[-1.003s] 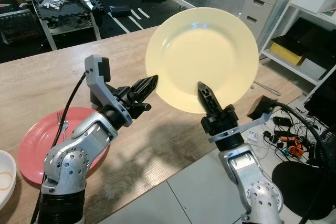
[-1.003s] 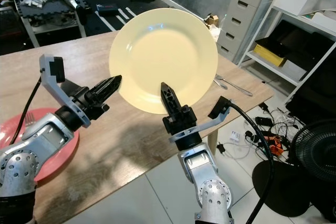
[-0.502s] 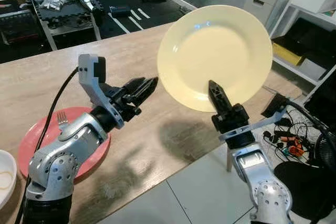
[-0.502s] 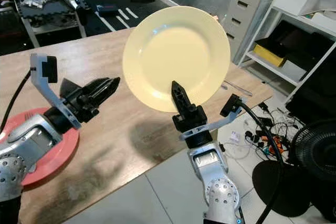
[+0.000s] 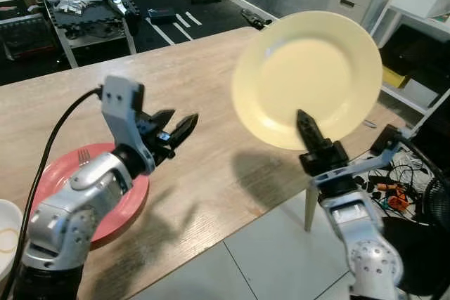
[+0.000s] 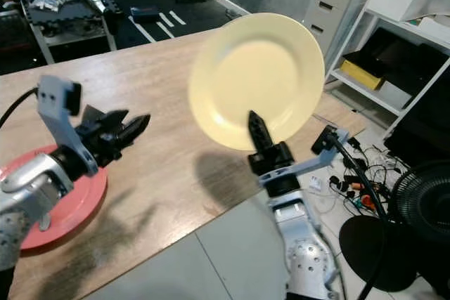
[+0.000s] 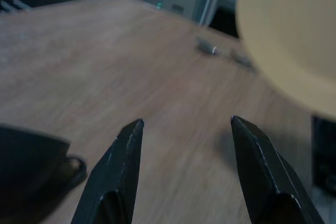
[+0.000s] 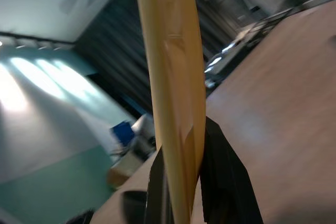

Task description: Setting the table

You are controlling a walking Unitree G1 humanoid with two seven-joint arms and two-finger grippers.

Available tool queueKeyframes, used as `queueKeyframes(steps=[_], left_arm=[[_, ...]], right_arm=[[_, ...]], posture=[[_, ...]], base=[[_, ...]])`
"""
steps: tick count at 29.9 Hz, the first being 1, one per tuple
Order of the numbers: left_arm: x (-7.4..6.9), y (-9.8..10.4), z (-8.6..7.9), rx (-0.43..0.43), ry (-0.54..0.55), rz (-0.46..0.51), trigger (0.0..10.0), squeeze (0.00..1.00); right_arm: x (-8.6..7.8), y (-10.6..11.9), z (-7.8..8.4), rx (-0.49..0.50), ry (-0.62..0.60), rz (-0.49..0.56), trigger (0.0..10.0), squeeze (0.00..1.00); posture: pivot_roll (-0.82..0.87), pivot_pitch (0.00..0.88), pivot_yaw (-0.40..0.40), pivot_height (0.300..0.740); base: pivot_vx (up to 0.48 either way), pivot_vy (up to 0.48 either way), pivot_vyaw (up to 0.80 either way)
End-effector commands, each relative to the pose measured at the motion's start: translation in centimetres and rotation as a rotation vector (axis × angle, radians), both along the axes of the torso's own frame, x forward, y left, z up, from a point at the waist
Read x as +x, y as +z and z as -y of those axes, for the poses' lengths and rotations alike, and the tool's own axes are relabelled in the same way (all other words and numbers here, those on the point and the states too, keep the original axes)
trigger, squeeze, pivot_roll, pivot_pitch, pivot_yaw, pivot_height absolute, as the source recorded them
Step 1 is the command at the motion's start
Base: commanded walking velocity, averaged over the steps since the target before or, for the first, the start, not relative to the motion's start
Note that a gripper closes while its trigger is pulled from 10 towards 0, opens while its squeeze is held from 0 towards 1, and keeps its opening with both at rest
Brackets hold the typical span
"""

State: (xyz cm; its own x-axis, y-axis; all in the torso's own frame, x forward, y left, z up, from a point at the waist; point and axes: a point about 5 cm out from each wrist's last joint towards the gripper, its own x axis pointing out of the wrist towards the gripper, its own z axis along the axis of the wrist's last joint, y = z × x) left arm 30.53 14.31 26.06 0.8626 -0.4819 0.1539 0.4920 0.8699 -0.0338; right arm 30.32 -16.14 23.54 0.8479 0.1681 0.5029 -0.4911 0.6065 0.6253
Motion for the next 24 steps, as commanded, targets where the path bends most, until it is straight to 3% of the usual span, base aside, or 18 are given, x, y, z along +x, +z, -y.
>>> queueKeyframes(steps=[1,5,10,12,14,15,21,24], left_arm=[[0.1,-0.2,0.0,0.044,0.033,0.02,10.0,0.0],[0.7,-0.4,-0.1,0.119,0.112,0.028,10.0,0.0],[0.8,-0.8,0.4,0.232,0.091,-0.004,10.0,0.0],[0.6,-1.8,1.1,0.404,0.047,0.022,10.0,0.0],[0.3,-2.4,1.7,0.489,0.018,0.051,10.0,0.0],[0.2,-2.3,2.1,0.518,0.004,0.103,10.0,0.0],[-0.5,-2.6,3.2,0.624,-0.052,0.242,10.0,0.0],[-0.4,-2.5,3.6,0.554,-0.074,0.222,10.0,0.0]], right_arm=[[0.0,-0.3,0.5,-0.02,-0.072,-0.022,10.0,0.0],[-0.1,-0.2,1.0,-0.121,-0.194,-0.034,10.0,0.0],[-0.3,0.0,1.5,-0.172,-0.289,-0.04,10.0,0.0],[-0.5,0.3,1.8,-0.227,-0.351,-0.032,10.0,0.0],[-0.6,0.5,2.0,-0.283,-0.417,-0.028,10.0,0.0],[-0.6,0.7,2.0,-0.366,-0.481,-0.019,10.0,0.0],[-0.9,1.1,1.3,-0.503,-0.553,0.024,10.0,0.0],[-1.2,1.3,0.8,-0.535,-0.57,0.045,10.0,0.0]], posture=[[0.1,0.14,0.084,0.74],[0.1,0.141,0.093,0.74],[0.1,0.141,0.099,0.74],[0.1,0.139,0.104,0.74],[0.1,0.136,0.111,0.74],[0.1,0.135,0.111,0.74],[0.09,0.132,0.11,0.74],[0.08,0.131,0.106,0.74]], base=[[0.0,0.0,0.0],[0.0,0.0,0.0],[0.0,0.0,0.0],[0.0,0.0,0.0],[0.0,0.0,0.0],[0.0,0.0,0.0],[0.0,0.0,0.0],[0.0,0.0,0.0]])
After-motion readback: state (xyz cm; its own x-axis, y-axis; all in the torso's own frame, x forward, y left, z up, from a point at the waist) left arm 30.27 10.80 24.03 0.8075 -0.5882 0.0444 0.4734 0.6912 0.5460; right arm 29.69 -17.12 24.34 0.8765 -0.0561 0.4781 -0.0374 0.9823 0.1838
